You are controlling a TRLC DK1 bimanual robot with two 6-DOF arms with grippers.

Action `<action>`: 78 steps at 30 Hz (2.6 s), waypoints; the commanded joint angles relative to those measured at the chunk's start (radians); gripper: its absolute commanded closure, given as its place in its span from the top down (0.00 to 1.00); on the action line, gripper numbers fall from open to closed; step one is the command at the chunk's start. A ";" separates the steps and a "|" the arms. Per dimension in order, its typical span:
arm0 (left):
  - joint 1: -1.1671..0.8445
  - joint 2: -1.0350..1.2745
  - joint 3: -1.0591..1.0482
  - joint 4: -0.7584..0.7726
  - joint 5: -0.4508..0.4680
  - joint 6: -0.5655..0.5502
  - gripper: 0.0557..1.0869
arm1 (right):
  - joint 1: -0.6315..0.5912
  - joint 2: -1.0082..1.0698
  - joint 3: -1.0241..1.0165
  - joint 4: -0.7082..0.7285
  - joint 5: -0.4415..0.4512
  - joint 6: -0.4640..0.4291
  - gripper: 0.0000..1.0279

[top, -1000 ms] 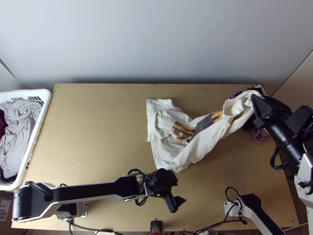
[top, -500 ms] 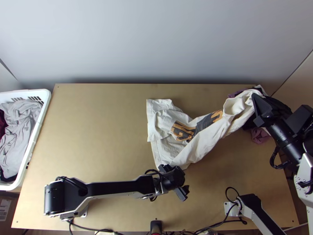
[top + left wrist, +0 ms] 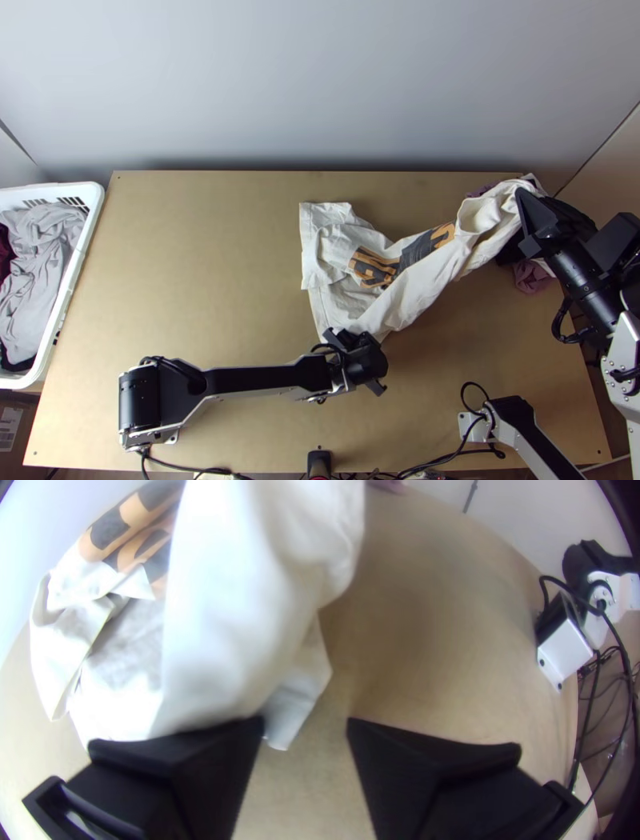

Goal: Fold the t-shirt

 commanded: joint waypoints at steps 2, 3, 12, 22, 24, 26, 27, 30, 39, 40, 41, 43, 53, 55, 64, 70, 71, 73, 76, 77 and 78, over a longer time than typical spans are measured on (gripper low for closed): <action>0.064 0.024 0.062 -0.065 -0.014 0.004 0.03 | 0.001 -0.002 0.000 0.005 0.001 0.000 0.03; 0.070 0.009 0.062 -0.071 -0.012 0.006 0.03 | 0.001 -0.004 0.000 0.005 0.001 0.000 0.03; 0.117 -0.232 0.046 -0.173 0.023 -0.008 0.03 | 0.000 -0.004 -0.009 0.006 0.001 -0.020 0.03; 0.280 -0.468 0.180 -0.395 0.180 0.024 0.03 | 0.044 0.024 -0.029 0.046 0.024 -0.012 0.03; 0.335 -0.511 0.212 -0.412 0.189 0.024 0.03 | 0.046 0.030 -0.023 0.051 0.027 -0.012 0.03; 0.387 -0.543 0.249 -0.444 0.206 0.024 0.03 | 0.046 0.036 -0.017 0.054 0.027 -0.013 0.03; 0.410 -0.557 0.266 -0.459 0.207 0.024 0.03 | 0.047 0.039 -0.009 0.052 0.027 -0.015 0.03; 0.495 -0.592 0.322 -0.504 0.215 0.023 0.03 | 0.046 0.056 0.043 0.051 0.029 -0.004 0.03; 0.838 -0.761 0.425 -0.518 0.315 -0.022 0.03 | 0.097 0.168 0.295 -0.144 0.023 -0.004 0.03; 0.863 -0.786 0.427 -0.519 0.315 -0.022 0.03 | 0.100 0.176 0.319 -0.167 0.023 0.002 0.03; 0.883 -0.804 0.427 -0.519 0.315 -0.023 0.03 | 0.107 0.182 0.341 -0.189 0.021 0.005 0.03; 0.949 -0.839 0.427 -0.519 0.315 -0.023 0.03 | 0.112 0.183 0.373 -0.219 0.021 0.000 0.03; 1.374 -0.901 0.480 -0.495 0.321 -0.068 0.03 | -0.055 0.188 0.548 -0.210 0.023 -0.006 0.03; 1.372 -0.930 0.485 -0.486 0.322 -0.065 0.03 | -0.078 0.199 0.594 -0.186 0.024 0.039 0.03; 1.323 -1.014 0.471 -0.496 0.331 -0.074 0.03 | -0.020 0.182 0.615 -0.187 0.024 0.068 0.03; 1.237 -1.135 0.450 -0.538 0.379 -0.068 0.03 | 0.080 0.107 0.657 -0.328 -0.003 0.069 0.03; 1.234 -1.152 0.448 -0.547 0.388 -0.068 0.03 | 0.080 0.093 0.666 -0.354 -0.017 0.086 0.03; 1.234 -1.189 0.447 -0.565 0.422 -0.068 0.03 | 0.077 0.068 0.693 -0.410 -0.069 0.126 0.03; 1.237 -1.244 0.440 -0.584 0.434 -0.069 0.03 | 0.064 0.033 0.741 -0.488 -0.152 0.169 0.03; 1.248 -1.264 0.433 -0.584 0.434 -0.073 0.03 | 0.063 0.024 0.764 -0.514 -0.175 0.181 0.03; 1.265 -1.283 0.425 -0.585 0.434 -0.076 0.03 | 0.055 0.021 0.799 -0.532 -0.206 0.217 0.03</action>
